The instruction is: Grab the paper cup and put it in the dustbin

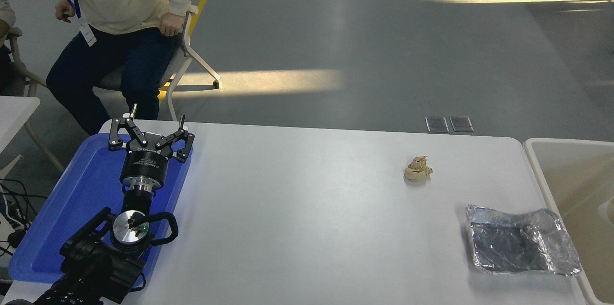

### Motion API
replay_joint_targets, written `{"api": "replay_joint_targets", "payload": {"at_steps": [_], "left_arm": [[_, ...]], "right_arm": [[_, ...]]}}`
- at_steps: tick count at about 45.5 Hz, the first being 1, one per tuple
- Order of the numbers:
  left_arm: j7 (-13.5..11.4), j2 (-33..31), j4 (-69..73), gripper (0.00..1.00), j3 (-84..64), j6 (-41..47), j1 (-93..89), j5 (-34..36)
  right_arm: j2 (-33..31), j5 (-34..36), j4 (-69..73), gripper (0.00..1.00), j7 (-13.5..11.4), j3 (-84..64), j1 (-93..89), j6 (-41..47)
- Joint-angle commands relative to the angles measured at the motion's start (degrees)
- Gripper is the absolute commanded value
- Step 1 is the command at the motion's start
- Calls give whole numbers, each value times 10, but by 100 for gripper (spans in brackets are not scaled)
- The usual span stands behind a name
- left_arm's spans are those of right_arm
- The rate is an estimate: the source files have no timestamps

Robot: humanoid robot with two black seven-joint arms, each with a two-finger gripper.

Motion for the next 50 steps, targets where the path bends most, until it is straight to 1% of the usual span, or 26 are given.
{"api": "replay_joint_targets", "payload": {"at_steps": [1,5,6,7,8,9,10,11,12,28,41,50], "left_arm": [[0,-1,0,100,0,0,0,0],[0,-1,0,100,0,0,0,0],[0,-1,0,100,0,0,0,0],[0,0,0,100,0,0,0,0],[0,0,0,100,0,0,0,0],[0,-1,0,100,0,0,0,0],[0,-1,0,100,0,0,0,0],[0,-1,0,100,0,0,0,0],[0,-1,0,100,0,0,0,0],[0,-1,0,100,0,0,0,0],[0,-1,0,100,0,0,0,0],[0,-1,0,100,0,-1,0,0]], "right_arm": [[19,20,-5,0,-5,1,-13,-12],[20,20,-5,0,-6,1,-13,-12],[21,21,-6,3,-7,1,-13,-13],[22,21,-6,8,-7,1,-13,-14],[23,20,-6,15,-7,3,-13,-17],[24,21,-6,33,-7,5,-13,-17],[25,21,-6,63,-7,8,-13,-20],[25,22,-6,88,-7,13,-13,-21],[25,25,-6,96,-7,19,-13,-23],[19,33,-7,98,-7,39,-1,-22],[21,33,2,98,4,40,52,-5],[21,31,1,98,8,34,120,59]]}}
